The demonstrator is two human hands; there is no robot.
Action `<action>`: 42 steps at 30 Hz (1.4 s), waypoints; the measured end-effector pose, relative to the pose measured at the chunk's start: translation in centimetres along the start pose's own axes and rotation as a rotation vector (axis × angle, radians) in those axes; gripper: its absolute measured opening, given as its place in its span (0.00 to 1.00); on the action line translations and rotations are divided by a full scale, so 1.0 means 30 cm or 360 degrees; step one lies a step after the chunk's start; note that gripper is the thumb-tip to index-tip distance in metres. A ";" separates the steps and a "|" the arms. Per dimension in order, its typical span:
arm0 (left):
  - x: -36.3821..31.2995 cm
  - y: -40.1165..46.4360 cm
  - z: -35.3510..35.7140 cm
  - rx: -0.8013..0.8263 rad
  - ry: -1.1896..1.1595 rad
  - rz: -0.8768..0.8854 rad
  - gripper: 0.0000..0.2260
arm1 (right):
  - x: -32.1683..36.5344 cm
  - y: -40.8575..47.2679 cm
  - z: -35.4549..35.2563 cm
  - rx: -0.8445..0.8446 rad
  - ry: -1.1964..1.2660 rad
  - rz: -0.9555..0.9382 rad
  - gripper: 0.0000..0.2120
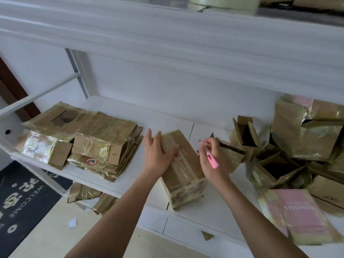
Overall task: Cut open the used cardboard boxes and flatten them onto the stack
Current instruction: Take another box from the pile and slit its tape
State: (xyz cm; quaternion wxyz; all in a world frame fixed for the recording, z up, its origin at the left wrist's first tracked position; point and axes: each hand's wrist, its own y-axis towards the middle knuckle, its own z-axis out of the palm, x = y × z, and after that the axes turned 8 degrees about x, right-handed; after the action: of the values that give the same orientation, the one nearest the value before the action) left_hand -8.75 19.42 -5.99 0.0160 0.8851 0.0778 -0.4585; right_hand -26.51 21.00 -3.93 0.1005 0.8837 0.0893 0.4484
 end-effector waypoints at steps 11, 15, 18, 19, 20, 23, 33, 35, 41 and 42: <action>-0.025 0.002 0.064 -0.0083 -0.0589 -0.0127 0.32 | 0.049 0.163 0.080 0.0192 0.0886 0.0134 0.03; -0.023 -0.009 0.069 -0.0184 -0.0811 -0.0172 0.31 | 0.021 0.175 0.080 0.0261 0.0783 0.0062 0.03; -0.030 -0.005 0.069 -0.0176 -0.0841 -0.0192 0.31 | 0.016 0.197 0.089 0.0308 0.0696 0.0040 0.04; -0.030 -0.005 0.067 -0.0168 -0.0846 -0.0189 0.31 | 0.018 0.203 0.096 0.0319 0.0664 0.0025 0.05; -0.030 -0.005 0.066 -0.0160 -0.0844 -0.0184 0.31 | 0.021 0.209 0.104 0.0325 0.0636 0.0009 0.05; -0.022 -0.004 0.066 -0.0153 -0.0821 -0.0171 0.30 | 0.027 0.220 0.126 0.0382 0.0528 -0.0023 0.05; -0.009 0.002 0.072 -0.0127 -0.0744 -0.0186 0.30 | 0.033 0.214 0.130 0.0510 0.0172 -0.0242 0.04; -0.011 0.001 0.073 -0.0114 -0.0713 -0.0181 0.30 | 0.034 0.211 0.123 0.0510 0.0146 -0.0281 0.04; -0.015 0.007 0.072 -0.0118 -0.0683 -0.0185 0.31 | 0.027 0.185 0.097 0.0549 0.0123 -0.0280 0.04; -0.017 0.006 0.074 -0.0127 -0.0675 -0.0185 0.31 | 0.025 0.176 0.092 0.0557 0.0119 -0.0277 0.04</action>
State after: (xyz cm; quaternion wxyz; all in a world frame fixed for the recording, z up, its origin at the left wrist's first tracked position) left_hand -10.82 18.96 -6.86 0.0406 0.7615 0.1416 -0.6312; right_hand -23.48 15.82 -3.60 -0.0196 0.8593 0.2457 0.4482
